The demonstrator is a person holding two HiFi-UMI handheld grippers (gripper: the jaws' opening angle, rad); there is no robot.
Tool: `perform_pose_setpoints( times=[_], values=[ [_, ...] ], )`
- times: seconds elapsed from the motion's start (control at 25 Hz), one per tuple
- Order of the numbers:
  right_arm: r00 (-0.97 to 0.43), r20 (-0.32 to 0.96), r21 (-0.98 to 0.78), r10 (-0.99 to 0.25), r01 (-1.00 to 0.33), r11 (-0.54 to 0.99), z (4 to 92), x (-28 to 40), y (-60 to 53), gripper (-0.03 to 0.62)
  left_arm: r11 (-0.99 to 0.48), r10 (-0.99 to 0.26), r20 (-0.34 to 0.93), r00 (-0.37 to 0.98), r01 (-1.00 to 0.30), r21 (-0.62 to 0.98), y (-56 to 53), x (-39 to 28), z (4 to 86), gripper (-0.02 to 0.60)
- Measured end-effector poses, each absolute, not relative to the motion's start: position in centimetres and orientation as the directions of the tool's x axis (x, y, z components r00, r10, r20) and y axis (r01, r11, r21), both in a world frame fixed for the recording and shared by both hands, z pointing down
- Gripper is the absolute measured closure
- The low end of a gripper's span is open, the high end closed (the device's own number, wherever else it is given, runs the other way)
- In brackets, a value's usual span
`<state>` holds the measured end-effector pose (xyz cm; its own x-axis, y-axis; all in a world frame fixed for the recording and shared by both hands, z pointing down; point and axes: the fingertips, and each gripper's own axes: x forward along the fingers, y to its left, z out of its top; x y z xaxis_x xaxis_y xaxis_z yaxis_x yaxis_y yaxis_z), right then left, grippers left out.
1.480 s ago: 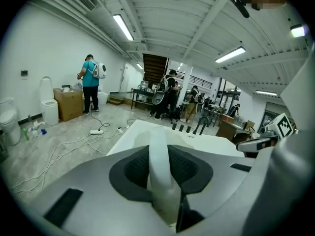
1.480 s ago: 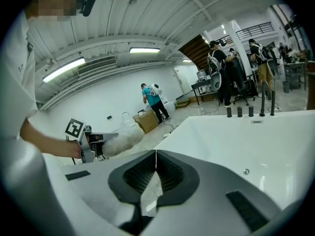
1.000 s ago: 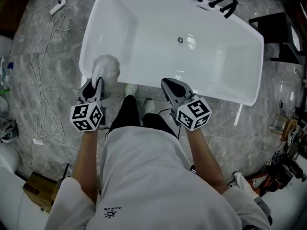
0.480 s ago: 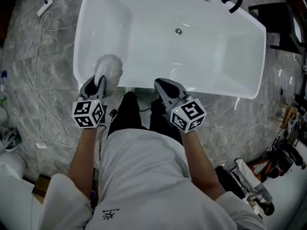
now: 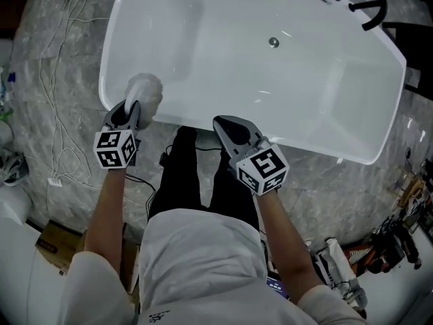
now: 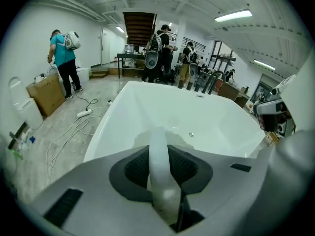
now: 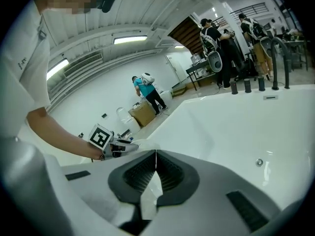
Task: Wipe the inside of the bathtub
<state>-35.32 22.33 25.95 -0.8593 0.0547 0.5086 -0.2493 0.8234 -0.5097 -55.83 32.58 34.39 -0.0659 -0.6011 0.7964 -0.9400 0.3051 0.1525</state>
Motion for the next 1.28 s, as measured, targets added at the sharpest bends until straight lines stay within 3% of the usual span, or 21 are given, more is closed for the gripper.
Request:
perform_pose_setpoints(
  times=[0.32, 0.6, 1.28],
  values=[
    [-0.842, 0.530, -0.515, 0.095, -0.232, 0.825, 32.0, -37.1, 23.1, 0.573, 0.309, -0.543, 0.838, -0.052, -0.940, 0.142, 33.3, -57.3, 39.5, 0.480],
    [-0.835, 0.531, -0.505, 0.148, -0.171, 0.846, 34.6, -40.3, 24.9, 0.574, 0.263, -0.500, 0.865, 0.041, -0.945, 0.197, 32.6, -58.2, 42.3, 0.480],
    [-0.835, 0.516, -0.548, 0.189, -0.153, 0.822, 38.5, -45.9, 25.8, 0.572, 0.006, -0.233, 0.941, 0.245, -0.967, 0.253, 33.0, -60.5, 46.8, 0.480]
  ],
)
